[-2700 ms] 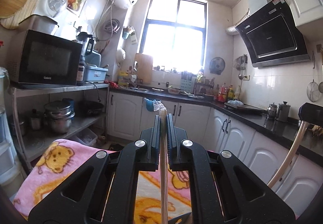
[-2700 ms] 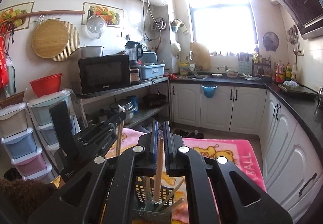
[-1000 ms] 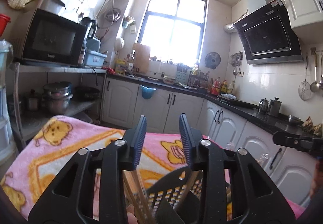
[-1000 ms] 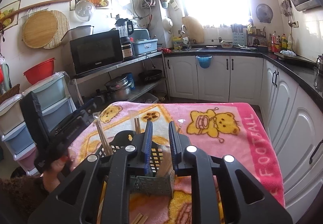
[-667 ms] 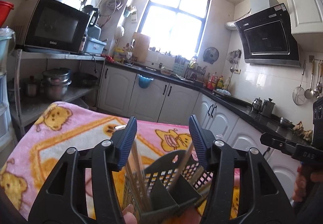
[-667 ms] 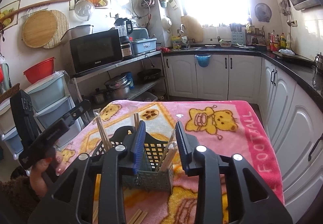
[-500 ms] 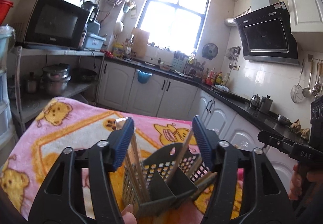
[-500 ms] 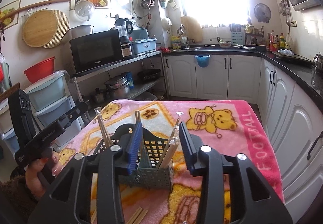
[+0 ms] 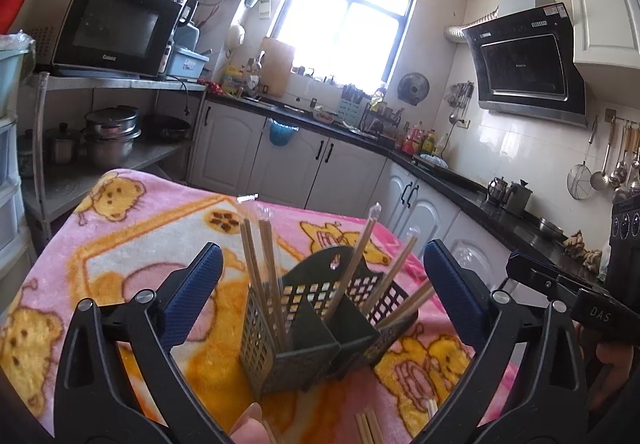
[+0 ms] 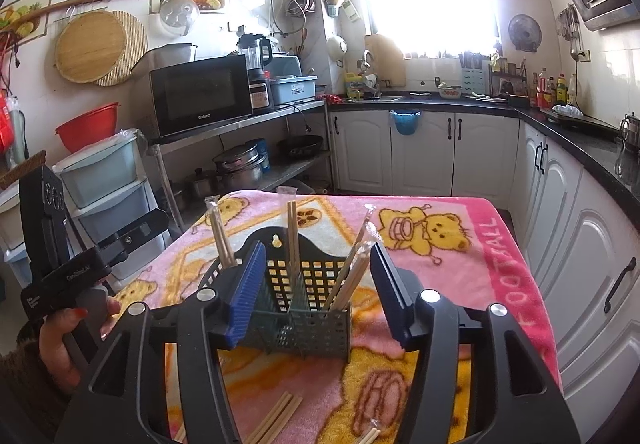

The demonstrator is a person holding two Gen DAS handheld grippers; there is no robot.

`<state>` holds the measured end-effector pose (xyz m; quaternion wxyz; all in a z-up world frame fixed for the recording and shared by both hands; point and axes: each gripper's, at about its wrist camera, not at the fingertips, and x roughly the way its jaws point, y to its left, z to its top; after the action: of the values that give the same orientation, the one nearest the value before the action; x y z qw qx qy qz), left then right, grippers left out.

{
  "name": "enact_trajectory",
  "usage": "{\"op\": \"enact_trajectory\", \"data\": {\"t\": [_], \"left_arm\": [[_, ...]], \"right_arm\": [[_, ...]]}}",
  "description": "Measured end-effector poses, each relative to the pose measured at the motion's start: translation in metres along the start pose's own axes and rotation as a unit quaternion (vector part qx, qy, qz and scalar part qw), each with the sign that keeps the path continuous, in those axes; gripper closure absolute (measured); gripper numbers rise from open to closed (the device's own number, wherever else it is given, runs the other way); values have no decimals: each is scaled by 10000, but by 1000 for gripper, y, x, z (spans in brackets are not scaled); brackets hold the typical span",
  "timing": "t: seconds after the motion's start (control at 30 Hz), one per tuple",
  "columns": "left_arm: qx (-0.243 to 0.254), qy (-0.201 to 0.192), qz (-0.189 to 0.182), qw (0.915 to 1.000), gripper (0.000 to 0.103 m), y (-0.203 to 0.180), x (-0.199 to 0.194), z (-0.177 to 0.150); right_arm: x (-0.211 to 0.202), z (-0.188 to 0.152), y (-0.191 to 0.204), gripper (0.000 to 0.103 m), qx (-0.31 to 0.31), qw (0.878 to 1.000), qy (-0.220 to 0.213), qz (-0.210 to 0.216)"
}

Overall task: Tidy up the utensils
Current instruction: 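Move both open tools down toward the last loose chopsticks beside the caddy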

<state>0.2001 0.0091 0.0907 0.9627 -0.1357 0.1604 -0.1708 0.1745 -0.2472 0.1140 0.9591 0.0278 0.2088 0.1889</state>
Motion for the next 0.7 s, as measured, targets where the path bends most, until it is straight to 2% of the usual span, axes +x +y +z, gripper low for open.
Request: {"op": "enact_trajectory", "data": {"t": [0.3,0.7], "left_arm": [[45,135,158,9998,10,4,-15,-13],[89,480,308,9983,10,9,-24,-40]], "right_arm": [[-10,-16,7,46,-28,9999,89,39],[-12,-53,16,45,-130,9989,454,34]]}}
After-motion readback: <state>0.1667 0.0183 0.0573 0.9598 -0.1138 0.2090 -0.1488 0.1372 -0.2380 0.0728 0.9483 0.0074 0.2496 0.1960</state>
